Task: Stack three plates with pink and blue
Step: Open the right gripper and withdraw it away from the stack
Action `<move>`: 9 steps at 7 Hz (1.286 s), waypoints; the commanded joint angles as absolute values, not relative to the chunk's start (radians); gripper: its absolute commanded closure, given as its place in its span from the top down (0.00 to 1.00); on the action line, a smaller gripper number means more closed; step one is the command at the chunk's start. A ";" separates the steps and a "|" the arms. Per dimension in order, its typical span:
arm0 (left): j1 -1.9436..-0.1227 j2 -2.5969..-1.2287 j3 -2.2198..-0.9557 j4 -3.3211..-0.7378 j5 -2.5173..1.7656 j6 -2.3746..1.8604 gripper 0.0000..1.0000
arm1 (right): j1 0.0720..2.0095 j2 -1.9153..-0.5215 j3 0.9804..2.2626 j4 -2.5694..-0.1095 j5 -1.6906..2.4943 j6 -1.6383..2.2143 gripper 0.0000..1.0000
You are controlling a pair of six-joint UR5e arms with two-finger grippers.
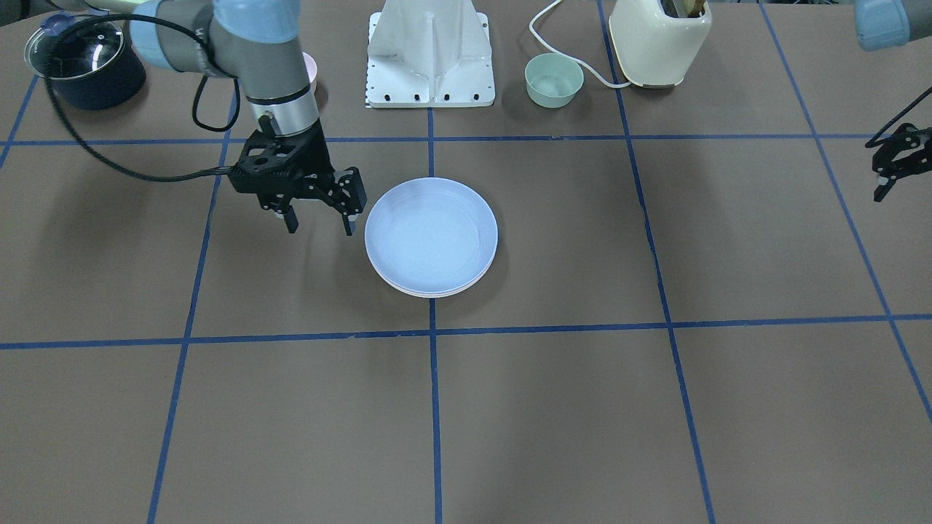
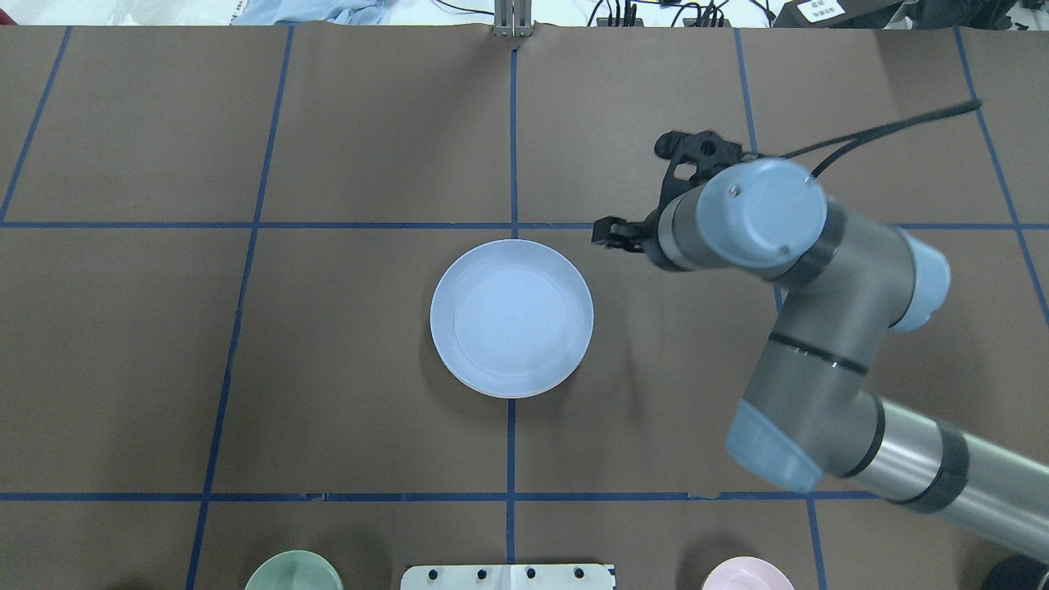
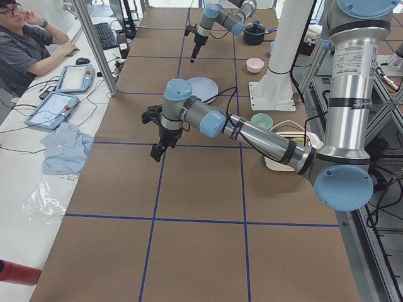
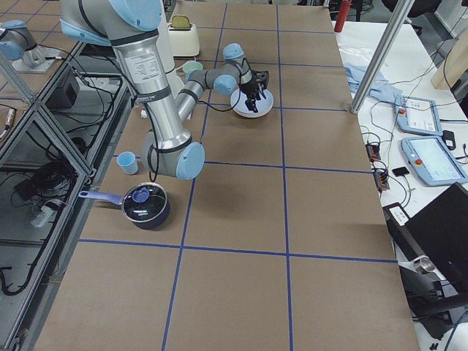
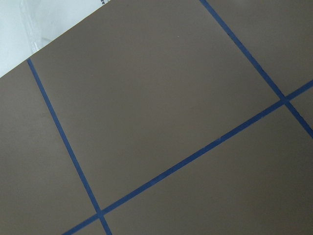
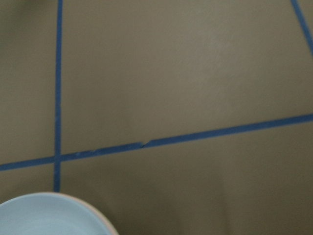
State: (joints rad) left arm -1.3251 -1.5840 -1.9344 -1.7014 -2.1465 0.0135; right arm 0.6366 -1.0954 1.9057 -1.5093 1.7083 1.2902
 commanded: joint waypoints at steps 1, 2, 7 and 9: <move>-1.467 -1.577 -1.849 -1.704 -2.152 0.020 1.00 | 0.908 -1.147 1.907 -1.595 1.965 0.903 1.00; -1.544 -1.569 -1.841 -1.698 -2.173 0.026 1.00 | 1.036 -1.223 1.902 -1.594 2.076 0.676 1.00; -1.672 -1.484 -1.652 -1.700 -2.335 0.207 1.00 | 1.524 -1.719 1.832 -1.578 2.283 -0.130 1.00; -1.672 -1.470 -1.657 -1.698 -2.336 0.207 1.00 | 1.558 -1.781 1.774 -1.578 2.279 -0.124 1.00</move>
